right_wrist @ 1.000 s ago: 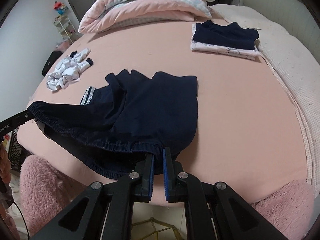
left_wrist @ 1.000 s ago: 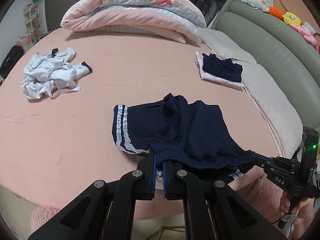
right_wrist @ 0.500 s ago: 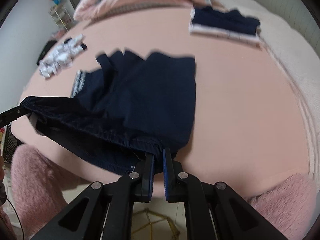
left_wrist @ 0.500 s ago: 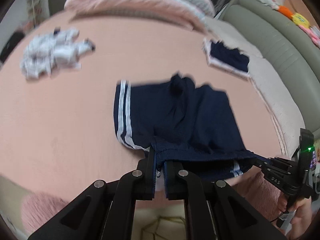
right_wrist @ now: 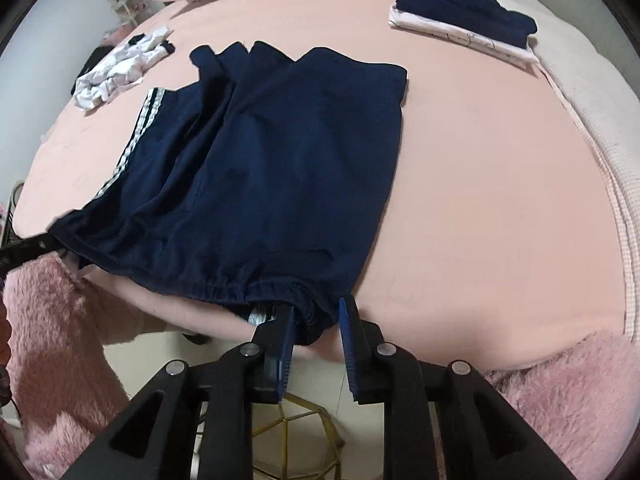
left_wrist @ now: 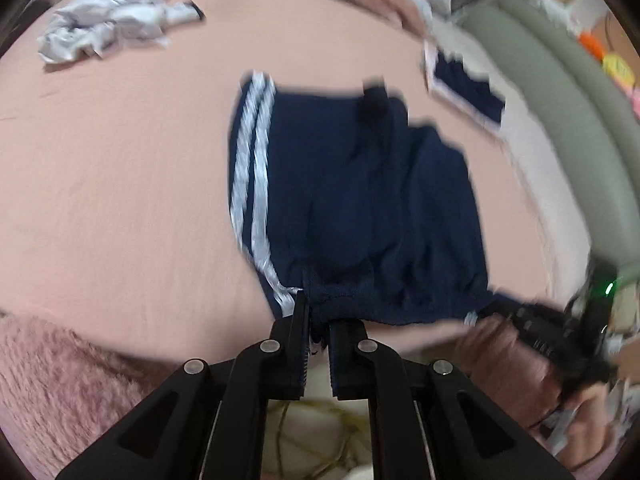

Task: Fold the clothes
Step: 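Lower the shorts flat onto the bed and open both grippers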

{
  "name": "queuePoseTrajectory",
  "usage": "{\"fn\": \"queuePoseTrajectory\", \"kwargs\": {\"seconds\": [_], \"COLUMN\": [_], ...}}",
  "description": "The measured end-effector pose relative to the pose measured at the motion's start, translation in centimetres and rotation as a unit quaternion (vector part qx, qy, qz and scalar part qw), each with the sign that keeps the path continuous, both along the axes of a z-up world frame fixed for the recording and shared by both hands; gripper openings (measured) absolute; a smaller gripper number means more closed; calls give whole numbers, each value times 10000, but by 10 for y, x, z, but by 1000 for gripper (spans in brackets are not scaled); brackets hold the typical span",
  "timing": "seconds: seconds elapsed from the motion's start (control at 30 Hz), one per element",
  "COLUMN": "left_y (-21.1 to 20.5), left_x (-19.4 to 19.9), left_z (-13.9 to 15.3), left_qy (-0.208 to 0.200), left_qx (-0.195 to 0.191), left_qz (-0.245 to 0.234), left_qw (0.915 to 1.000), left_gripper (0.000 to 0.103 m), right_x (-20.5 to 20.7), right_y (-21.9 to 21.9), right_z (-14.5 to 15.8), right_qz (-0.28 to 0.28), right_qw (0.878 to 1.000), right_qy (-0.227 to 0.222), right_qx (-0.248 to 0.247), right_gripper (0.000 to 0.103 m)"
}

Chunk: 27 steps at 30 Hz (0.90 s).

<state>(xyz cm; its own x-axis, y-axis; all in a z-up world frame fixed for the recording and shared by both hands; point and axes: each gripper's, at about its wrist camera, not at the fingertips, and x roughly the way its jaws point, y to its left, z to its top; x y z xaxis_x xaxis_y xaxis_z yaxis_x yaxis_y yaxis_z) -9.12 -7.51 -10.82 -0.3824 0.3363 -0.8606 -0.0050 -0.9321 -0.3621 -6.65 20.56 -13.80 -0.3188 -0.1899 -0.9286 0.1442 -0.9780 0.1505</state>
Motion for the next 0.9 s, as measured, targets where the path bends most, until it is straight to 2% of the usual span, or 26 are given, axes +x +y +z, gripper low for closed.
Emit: {"fn": "queuePoseTrajectory", "kwargs": {"seconds": [0.03,0.1,0.13,0.17,0.2,0.23,0.27,0.3,0.33,0.37,0.4,0.47,0.57,0.7,0.77,0.83,0.9], "left_y": [-4,-10,-11,-10,-6,-5,-6,-7,-8,-7,-6,-7,-12,-12,-11,-7,0], "left_x": [-2,-7,-11,-16,-25,-29,-32,-32,-27,-21,-15,-5,-2,-2,-13,-26,-31], "left_z": [9,24,24,19,2,-15,-31,-41,-41,-36,-30,-21,-8,11,4,-10,-23], "left_qy": [188,488,483,339,23,-332,-688,-935,-913,-772,-618,-415,-167,358,286,88,-174], "left_qx": [14,43,-84,-360,-777,-925,-994,-869,-634,-492,-460,-405,-76,111,43,105,-118], "left_qz": [69,159,161,117,2,-26,-27,23,53,18,-52,-144,-204,-116,-57,-134,-226], "left_qw": [9998,9987,9987,9987,9970,9952,9927,9918,9938,9958,9970,9982,9996,9992,9996,9998,9995], "left_gripper": [6,7,9,19,27,27,26,26,26,27,27,27,27,27,26,26,26], "right_x": [-2,-3,-3,-6,-11,-18,-26,-32,-32,-29,-23,-12,-2,-7,-14,-25,-30], "right_y": [0,-1,-2,-3,-6,-9,-14,-14,-11,-8,-7,-11,-9,1,6,6,3], "right_z": [6,29,40,43,42,31,14,-5,-15,-16,-12,0,14,30,33,18,-4], "right_qz": [-7,-47,-95,-137,-165,-116,-17,-10,-83,-132,-111,87,293,-62,-298,-364,-285], "right_qw": [9999,9973,9949,9937,9930,9948,9967,9987,9995,9993,9993,9999,9992,9976,9964,9975,9991], "right_qy": [118,685,972,1110,1165,941,532,35,-254,-310,-242,27,131,562,715,475,166], "right_qx": [-125,-245,-246,-100,124,364,612,510,159,-146,-273,-114,-247,-406,-358,-379,-274], "right_gripper": [21,21,21,22,35,42,43,40,38,38,38,38,38,38,38,38,38]}}
